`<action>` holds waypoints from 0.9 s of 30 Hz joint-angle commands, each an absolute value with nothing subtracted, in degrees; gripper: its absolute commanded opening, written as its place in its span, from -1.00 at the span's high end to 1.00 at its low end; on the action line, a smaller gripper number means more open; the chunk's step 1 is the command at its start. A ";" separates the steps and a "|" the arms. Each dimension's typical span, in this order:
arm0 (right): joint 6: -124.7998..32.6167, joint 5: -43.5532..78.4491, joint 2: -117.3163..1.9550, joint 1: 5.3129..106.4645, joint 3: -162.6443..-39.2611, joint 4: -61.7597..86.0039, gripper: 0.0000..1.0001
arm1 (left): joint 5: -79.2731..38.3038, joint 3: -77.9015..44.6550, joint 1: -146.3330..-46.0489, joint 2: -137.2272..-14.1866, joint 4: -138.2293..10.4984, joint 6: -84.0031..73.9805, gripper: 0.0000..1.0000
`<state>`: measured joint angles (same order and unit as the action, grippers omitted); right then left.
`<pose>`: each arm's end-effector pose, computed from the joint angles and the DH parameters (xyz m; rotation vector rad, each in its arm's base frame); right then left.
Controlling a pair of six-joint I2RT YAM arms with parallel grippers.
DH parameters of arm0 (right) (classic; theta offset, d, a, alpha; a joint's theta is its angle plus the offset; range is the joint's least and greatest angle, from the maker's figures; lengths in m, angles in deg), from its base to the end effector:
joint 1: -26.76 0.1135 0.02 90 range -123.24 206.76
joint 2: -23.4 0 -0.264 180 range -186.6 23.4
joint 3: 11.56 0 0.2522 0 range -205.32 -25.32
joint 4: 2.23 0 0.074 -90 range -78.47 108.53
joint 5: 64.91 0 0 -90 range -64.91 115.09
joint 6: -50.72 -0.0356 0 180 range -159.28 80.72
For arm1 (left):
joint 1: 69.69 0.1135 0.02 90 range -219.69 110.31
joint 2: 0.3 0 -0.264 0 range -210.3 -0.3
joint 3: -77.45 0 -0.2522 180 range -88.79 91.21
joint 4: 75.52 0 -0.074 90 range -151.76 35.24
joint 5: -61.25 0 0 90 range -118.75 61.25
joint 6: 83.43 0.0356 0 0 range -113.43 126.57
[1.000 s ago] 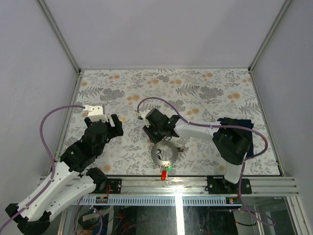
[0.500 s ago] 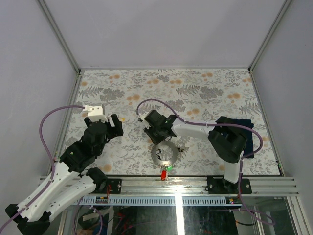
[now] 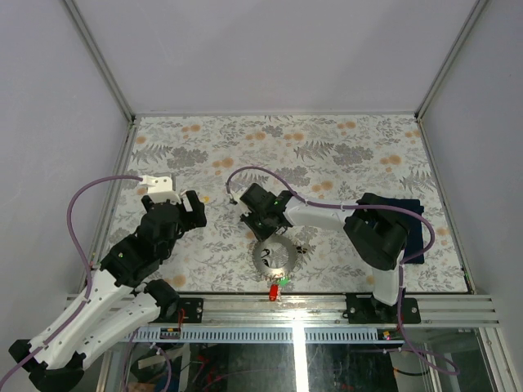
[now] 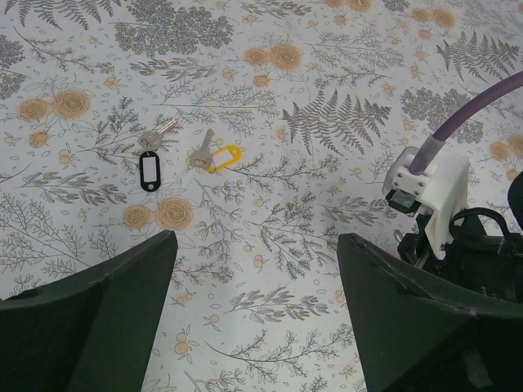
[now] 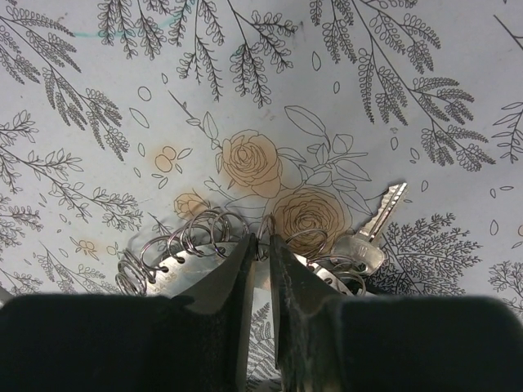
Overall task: Put the keys on the keyring
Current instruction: Pick up the keyring from the center of the board.
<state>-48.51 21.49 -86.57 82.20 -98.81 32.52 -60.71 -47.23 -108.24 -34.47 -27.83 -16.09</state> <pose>0.2260 0.3321 0.1719 -1.0635 2.4308 0.4845 0.1134 -0.0663 0.3062 -0.0718 1.9606 -0.1320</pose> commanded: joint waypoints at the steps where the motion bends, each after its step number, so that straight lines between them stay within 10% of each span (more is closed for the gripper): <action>1: -47.31 22.43 -88.30 82.09 -101.16 33.56 0.66 | -61.06 -46.25 -107.92 -34.47 -29.60 -15.98 -0.64; 6: -46.22 21.59 -86.99 82.05 -100.52 32.72 0.99 | -60.92 -46.25 -107.85 -34.59 -29.88 -15.85 -0.64; 27: -37.60 10.88 -50.76 81.89 -79.15 9.61 1.00 | -38.17 -53.50 -107.29 -26.54 -48.70 -9.82 -0.66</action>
<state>-39.81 14.00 -60.26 82.18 -84.61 21.72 -47.16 -50.88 -107.78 -29.80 -37.90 -12.39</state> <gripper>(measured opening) 0.010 0.829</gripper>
